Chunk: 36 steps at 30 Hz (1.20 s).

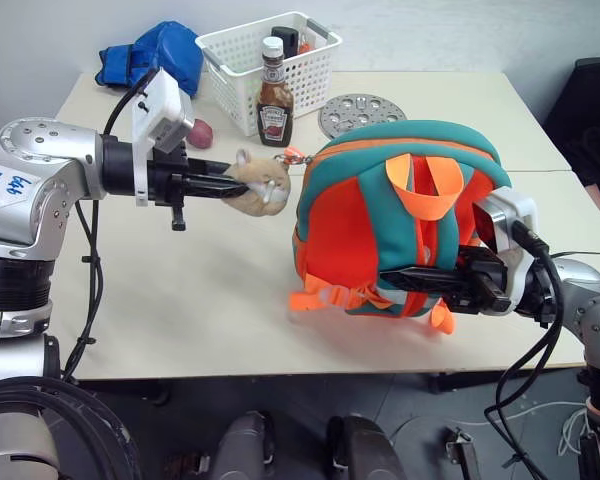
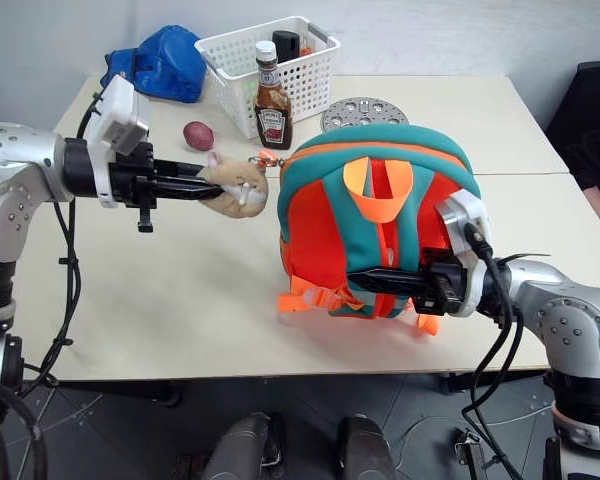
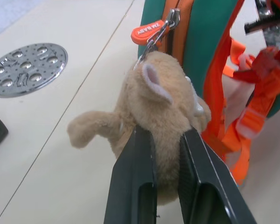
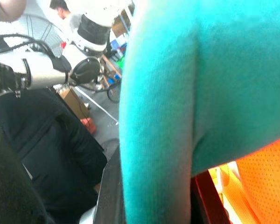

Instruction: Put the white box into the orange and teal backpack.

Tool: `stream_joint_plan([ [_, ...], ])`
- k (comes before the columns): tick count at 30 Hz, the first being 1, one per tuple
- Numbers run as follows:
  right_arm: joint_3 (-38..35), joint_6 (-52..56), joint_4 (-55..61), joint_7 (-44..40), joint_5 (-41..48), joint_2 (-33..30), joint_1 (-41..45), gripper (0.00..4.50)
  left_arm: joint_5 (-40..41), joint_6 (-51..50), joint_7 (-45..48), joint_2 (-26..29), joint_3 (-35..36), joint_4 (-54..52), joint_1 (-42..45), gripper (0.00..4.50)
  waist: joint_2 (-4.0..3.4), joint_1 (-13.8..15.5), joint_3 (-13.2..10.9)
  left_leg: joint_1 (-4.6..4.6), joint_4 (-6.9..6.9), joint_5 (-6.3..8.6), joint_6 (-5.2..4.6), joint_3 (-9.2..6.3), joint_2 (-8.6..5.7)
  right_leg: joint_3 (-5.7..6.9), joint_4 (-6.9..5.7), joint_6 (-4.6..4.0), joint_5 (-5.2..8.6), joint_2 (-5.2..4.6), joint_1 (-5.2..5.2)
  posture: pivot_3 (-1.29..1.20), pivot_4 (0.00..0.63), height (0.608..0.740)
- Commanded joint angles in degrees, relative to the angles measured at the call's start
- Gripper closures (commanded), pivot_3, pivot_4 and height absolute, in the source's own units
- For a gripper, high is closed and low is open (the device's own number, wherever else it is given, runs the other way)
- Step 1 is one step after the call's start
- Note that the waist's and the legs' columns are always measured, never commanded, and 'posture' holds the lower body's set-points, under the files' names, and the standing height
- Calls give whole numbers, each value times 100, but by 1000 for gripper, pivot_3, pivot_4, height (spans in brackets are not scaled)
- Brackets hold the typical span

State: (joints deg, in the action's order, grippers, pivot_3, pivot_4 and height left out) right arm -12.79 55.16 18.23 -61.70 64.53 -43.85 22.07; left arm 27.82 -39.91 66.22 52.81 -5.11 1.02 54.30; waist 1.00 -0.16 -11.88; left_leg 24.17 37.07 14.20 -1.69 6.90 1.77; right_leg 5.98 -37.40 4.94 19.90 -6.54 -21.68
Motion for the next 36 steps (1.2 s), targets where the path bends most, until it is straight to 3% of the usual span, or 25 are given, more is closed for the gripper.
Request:
stream_joint_plan([
  [1, -347, -14, 255, -2, 292, -138, -82, 4500, -148, 145, 283, 238, -1, -225, -364, 4256, 0, -5, 0, 0, 1, 0, 0, 0, 0, 0, 0, 0, 0, 0, 0, 0, 150, 740],
  [7, -384, -64, 279, 3, 371, -145, -173, 4500, -973, 967, 234, 262, -564, -590, -1374, 4256, 0, 2, 0, -2, 0, 0, 0, 0, 3, -2, -2, -2, 1, -1, -1, 0, 150, 740],
  [15, -311, -165, 420, -62, 403, -86, -325, 4500, -2194, 1961, -437, -672, -1342, 40, -1529, 4256, 1, 40, 1, 4, 5, 10, -17, -2, -2, 0, 10, -2, 1, -8, 8, 0, 150, 740],
  [20, 2, -584, 641, 105, -187, 57, -448, 4500, -2237, 1965, -825, -1366, -1157, 400, -1376, 4256, -5, 50, 4, -2, 7, 11, -17, -3, -2, 1, 1, -2, 1, -9, 10, 0, 150, 740],
  [24, 153, -704, 806, 318, -418, 110, -534, 4500, -2223, 1945, -796, -1437, -943, 578, -1262, 4256, -5, 118, 4, -1, 14, 8, -20, -7, -4, 3, -1, -2, 1, -11, 12, 0, 150, 740],
  [31, 12, -924, 813, 518, -1021, -199, -912, 2224, -1892, 1737, -559, -976, -294, 658, -1467, 4257, -5, 83, 4, -1, 8, 7, -16, -6, -2, 4, -2, -2, 1, -10, 8, 0, 150, 740],
  [36, -1018, -1182, 454, 89, -1277, -855, -1762, 514, -895, 902, 31, -141, 797, -149, -2431, 2633, -5, -40, 3, -2, 0, 7, -12, -4, 2, 4, -1, -2, 1, -7, 8, 0, 150, 740],
])
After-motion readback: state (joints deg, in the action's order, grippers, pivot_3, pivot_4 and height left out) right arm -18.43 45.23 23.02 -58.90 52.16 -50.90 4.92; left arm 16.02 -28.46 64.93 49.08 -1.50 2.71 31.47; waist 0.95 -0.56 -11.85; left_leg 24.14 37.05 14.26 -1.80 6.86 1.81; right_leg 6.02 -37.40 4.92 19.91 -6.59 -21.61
